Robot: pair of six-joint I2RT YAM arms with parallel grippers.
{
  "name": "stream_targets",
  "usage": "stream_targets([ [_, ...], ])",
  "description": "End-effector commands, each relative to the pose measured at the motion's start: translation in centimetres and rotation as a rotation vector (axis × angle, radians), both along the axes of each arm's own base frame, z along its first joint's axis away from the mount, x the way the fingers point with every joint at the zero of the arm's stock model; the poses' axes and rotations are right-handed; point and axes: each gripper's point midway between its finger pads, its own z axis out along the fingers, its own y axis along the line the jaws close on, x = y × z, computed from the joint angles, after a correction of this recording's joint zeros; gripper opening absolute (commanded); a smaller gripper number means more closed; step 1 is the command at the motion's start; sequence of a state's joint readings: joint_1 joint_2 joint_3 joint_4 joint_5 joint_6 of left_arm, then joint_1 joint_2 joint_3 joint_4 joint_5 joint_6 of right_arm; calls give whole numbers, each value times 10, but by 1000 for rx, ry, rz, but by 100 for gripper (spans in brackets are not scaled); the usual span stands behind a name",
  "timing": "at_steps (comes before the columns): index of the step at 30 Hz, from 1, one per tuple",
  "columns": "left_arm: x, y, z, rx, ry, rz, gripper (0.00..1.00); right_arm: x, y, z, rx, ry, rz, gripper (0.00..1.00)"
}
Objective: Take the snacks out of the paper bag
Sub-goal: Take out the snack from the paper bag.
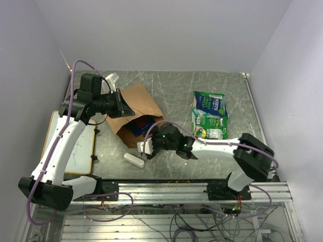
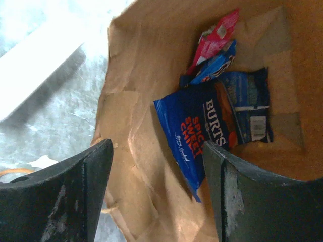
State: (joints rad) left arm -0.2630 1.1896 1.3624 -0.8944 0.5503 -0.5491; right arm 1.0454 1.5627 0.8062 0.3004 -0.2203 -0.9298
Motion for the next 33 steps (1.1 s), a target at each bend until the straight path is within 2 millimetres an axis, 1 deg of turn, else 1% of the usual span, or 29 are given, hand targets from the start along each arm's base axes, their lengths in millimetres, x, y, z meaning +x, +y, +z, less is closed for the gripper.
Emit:
stream_targets([
  [1, 2, -2, 20, -30, -49, -19, 7, 39, 13, 3, 64, -98, -68, 70],
  [2, 2, -3, 20, -35, -49, -22, 7, 47, 15, 1, 66, -112, -81, 69],
  [4, 2, -4, 22, -42, -45, -27, 7, 62, 16, -11, 37, -132, -101, 68],
  [8, 1, -2, 24, -20, -44, -30, 7, 79, 12, -29, -5, -153, -88, 65],
  [11, 3, -1, 26, -5, -45, -39, 7, 89, 13, -41, -39, -178, -79, 65],
  [14, 6, -3, 27, -4, -43, -51, 7, 97, 23, -48, -50, -201, -67, 62],
  [15, 6, -3, 27, -4, -44, -52, 7, 99, 27, -48, -48, -207, -66, 59],
  [16, 8, -3, 27, -3, -44, -52, 7, 100, 29, -52, -51, -204, -67, 57],
  [17, 8, -3, 26, -1, -40, -51, 7, 104, 39, -43, -26, -218, -70, 56],
  [19, 10, -3, 25, 6, -34, -49, 7, 108, 47, -42, -9, -235, -72, 55],
  [20, 11, -3, 24, 8, -30, -48, 7, 110, 50, -45, -8, -245, -81, 55],
  [22, 12, -3, 25, 7, -27, -41, 7, 122, 53, -54, -20, -273, -125, 55],
  [24, 12, -2, 24, 1, -17, -20, 7, 134, 55, -57, -27, -294, -172, 44],
  [25, 11, 0, 22, 4, -7, 2, 7, 138, 56, -59, -36, -293, -183, 32],
  [26, 10, 2, 19, 10, 5, 25, 7, 140, 56, -58, -44, -292, -187, 26],
  [27, 9, 4, 17, 10, 8, 39, 7, 140, 56, -55, -41, -290, -184, 22],
  [30, 5, 5, 16, 6, 11, 48, 7, 129, 55, -43, -11, -256, -152, 15],
  [32, 5, 5, 15, 2, 19, 53, 7, 117, 51, -39, 1, -212, -144, 11],
  [33, 6, 5, 14, -2, 20, 58, 7, 110, 50, -30, 22, -192, -144, 8],
])
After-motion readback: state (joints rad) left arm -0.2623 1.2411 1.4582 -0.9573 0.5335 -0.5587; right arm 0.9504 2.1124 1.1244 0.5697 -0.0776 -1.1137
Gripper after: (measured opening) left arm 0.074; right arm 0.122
